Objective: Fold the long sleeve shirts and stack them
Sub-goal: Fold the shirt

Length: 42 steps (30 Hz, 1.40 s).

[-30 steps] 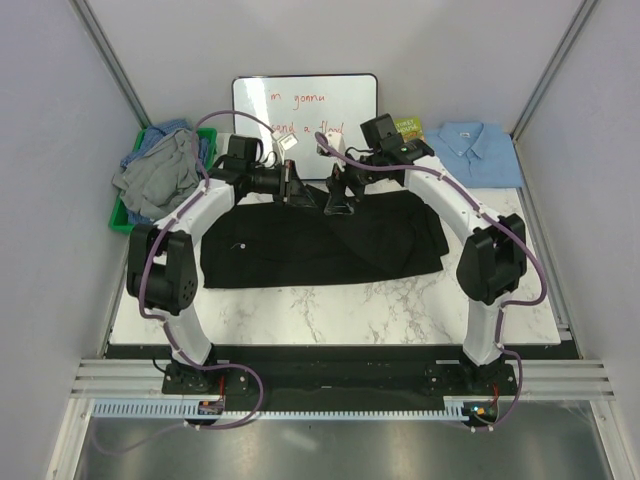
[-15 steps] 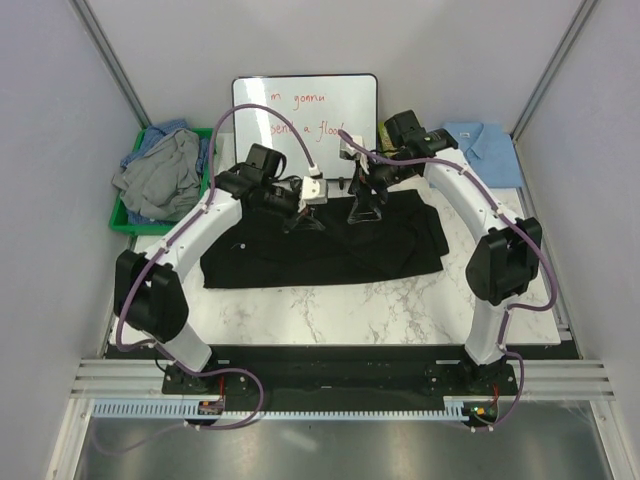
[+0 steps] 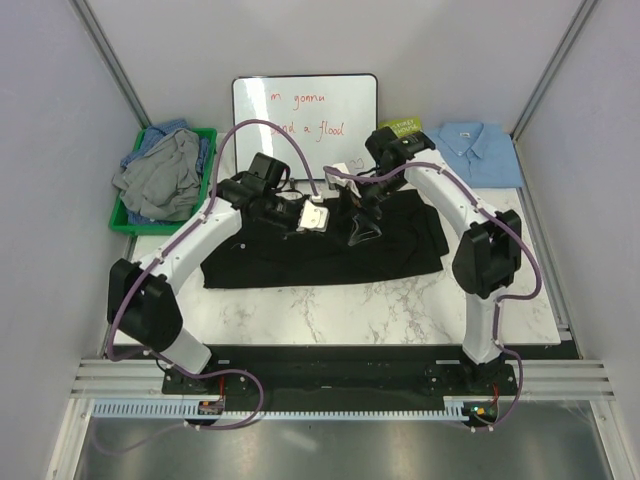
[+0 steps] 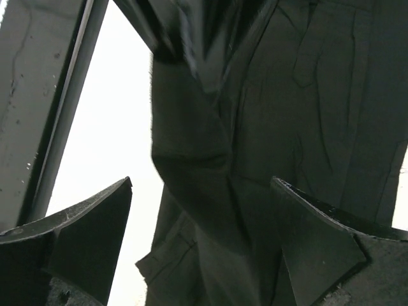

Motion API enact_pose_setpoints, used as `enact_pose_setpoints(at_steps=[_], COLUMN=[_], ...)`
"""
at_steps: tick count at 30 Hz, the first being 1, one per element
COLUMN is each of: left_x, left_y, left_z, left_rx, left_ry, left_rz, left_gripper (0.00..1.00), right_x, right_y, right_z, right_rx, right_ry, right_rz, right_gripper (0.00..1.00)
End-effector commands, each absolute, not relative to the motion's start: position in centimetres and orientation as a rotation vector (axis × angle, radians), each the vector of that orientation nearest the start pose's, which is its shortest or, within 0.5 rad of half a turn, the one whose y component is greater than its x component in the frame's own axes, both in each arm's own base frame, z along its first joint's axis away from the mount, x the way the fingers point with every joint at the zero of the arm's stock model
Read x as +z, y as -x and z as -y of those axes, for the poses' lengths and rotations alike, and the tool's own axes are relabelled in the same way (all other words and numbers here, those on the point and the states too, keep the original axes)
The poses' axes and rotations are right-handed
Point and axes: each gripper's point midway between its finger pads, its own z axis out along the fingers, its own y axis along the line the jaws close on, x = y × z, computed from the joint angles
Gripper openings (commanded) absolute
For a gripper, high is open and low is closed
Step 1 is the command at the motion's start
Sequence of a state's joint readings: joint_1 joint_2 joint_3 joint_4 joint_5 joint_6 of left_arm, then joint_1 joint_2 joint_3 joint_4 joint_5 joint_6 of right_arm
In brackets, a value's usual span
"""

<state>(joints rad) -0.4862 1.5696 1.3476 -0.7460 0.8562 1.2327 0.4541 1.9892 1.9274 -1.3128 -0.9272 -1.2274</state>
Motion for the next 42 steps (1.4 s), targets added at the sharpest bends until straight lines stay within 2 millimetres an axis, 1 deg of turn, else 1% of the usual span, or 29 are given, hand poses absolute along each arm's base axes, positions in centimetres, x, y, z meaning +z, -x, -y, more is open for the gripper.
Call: enact_pose_setpoints(at_steps=[1,4,7,8,10,11,12,13,14,15,16,17,18,19,20,21,23,24,25,27,28,29,32,35,37,39,40,41,42], left_x=[22.1,22.8,23.1,23.1,23.4,23.3,23.8,24.7,24.9,26.0,27.1,27.5,27.8,28.3,28.7,28.7,28.6,28.5,28.7,28.2,28.0,27.9,27.4,26.8,26.4,25.9,25.4,25.2,24.8], left_y=[-29.4,-29.9,-30.0,-29.9,-30.6,-30.7,-31.3,-32.2,-32.6,-34.0,-35.1,-35.5,-36.8,-37.1,-37.4,-38.1,-38.5,-38.9,-39.0,-39.4,-39.5,-39.4,-39.6,-39.7,-39.8,-39.8,-39.6,-39.6,-39.5], left_z=[27.9,28.2,28.3,28.1,27.8,27.5,26.8,26.5,26.0,24.6,24.0,23.4,21.8,21.1,20.6,19.5,18.7,17.8,17.4,16.2,15.9,15.6,14.5,13.8,13.4,13.2,13.2,13.2,13.4], left_rx=[-0.592,-0.599,-0.608,-0.605,-0.567,-0.583,-0.557,-0.536,-0.571,-0.533,-0.51,-0.541,-0.508,-0.502,-0.509,-0.474,-0.451,-0.416,-0.413,-0.384,-0.389,-0.383,-0.348,-0.327,-0.32,-0.319,-0.333,-0.34,-0.355], left_ry=[-1.874,-1.836,-1.807,-1.802,-1.773,-1.734,-1.696,-1.644,-1.553,-1.466,-1.393,-1.298,-1.217,-1.169,-1.109,-1.06,-1.007,-0.97,-0.934,-0.874,-0.846,-0.829,-0.772,-0.719,-0.679,-0.66,-0.638,-0.627,-0.629], left_rz=[-1.059,-1.087,-1.119,-1.132,-1.164,-1.223,-1.258,-1.262,-1.353,-1.391,-1.399,-1.47,-1.515,-1.532,-1.56,-1.595,-1.632,-1.659,-1.672,-1.704,-1.725,-1.734,-1.774,-1.813,-1.841,-1.87,-1.901,-1.916,-1.929], left_gripper=[0.16,0.17,0.18,0.2,0.27,0.3,0.37,0.4,0.42,0.45,0.47,0.48,0.57,0.59,0.67,0.84,0.88,0.88,0.99,0.99,0.99,0.99,0.99,0.99,0.99,0.99,0.99,0.99,0.99], right_x=[19.8,19.7,19.6,19.8,20.2,20.7,21.1,21.6,22.5,23.7,24.6,25.7,27.7,28.6,30.0,31.1,32.2,32.3,32.5,33.3,33.9,34.9,36.4,36.5,36.0,34.1,34.3,31.9,32.2], right_y=[-30.3,-30.5,-31.5,-32.0,-32.4,-32.7,-33.5,-34.3,-35.3,-37.8,-39.2,-40.6,-43.1,-44.2,-45.2,-46.5,-48.4,-49.5,-50.1,-52.1,-52.3,-53.0,-54.0,-54.3,-53.9,-52.9,-52.2,-51.3,-50.3], right_z=[-29.0,-29.6,-30.1,-30.2,-30.0,-29.9,-29.8,-29.7,-29.8,-30.0,-30.0,-30.1,-30.3,-30.4,-30.6,-30.9,-31.4,-31.3,-31.4,-31.6,-31.7,-31.9,-31.9,-32.2,-32.3,-32.7,-32.6,-32.7,-32.6], right_rx=[1.105,1.127,1.133,1.132,1.12,1.111,1.093,1.083,1.067,1.044,1.025,1.005,0.975,0.963,0.937,0.916,0.869,0.837,0.847,0.804,0.83,0.811,0.804,0.804,0.817,0.835,0.827,0.848,0.811], right_ry=[1.916,1.903,1.875,1.858,1.843,1.83,1.8,1.763,1.714,1.588,1.528,1.46,1.362,1.324,1.296,1.25,1.211,1.16,1.106,1.026,0.968,0.941,0.865,0.86,0.884,0.936,0.955,0.982,1.024], right_rz=[-1.427,-1.436,-1.483,-1.51,-1.516,-1.517,-1.523,-1.534,-1.539,-1.58,-1.578,-1.583,-1.548,-1.53,-1.497,-1.476,-1.414,-1.431,-1.447,-1.398,-1.402,-1.334,-1.28,-1.272,-1.279,-1.317,-1.313,-1.367,-1.341], right_gripper=[0.95,0.91,0.57,0.39,0.23,0.06,0.0,0.0,0.0,0.0,0.0,0.0,0.0,0.0,0.0,0.0,0.0,0.0,0.0,0.0,0.0,0.0,0.0,0.01,0.02,0.03,0.03,0.04,0.04])
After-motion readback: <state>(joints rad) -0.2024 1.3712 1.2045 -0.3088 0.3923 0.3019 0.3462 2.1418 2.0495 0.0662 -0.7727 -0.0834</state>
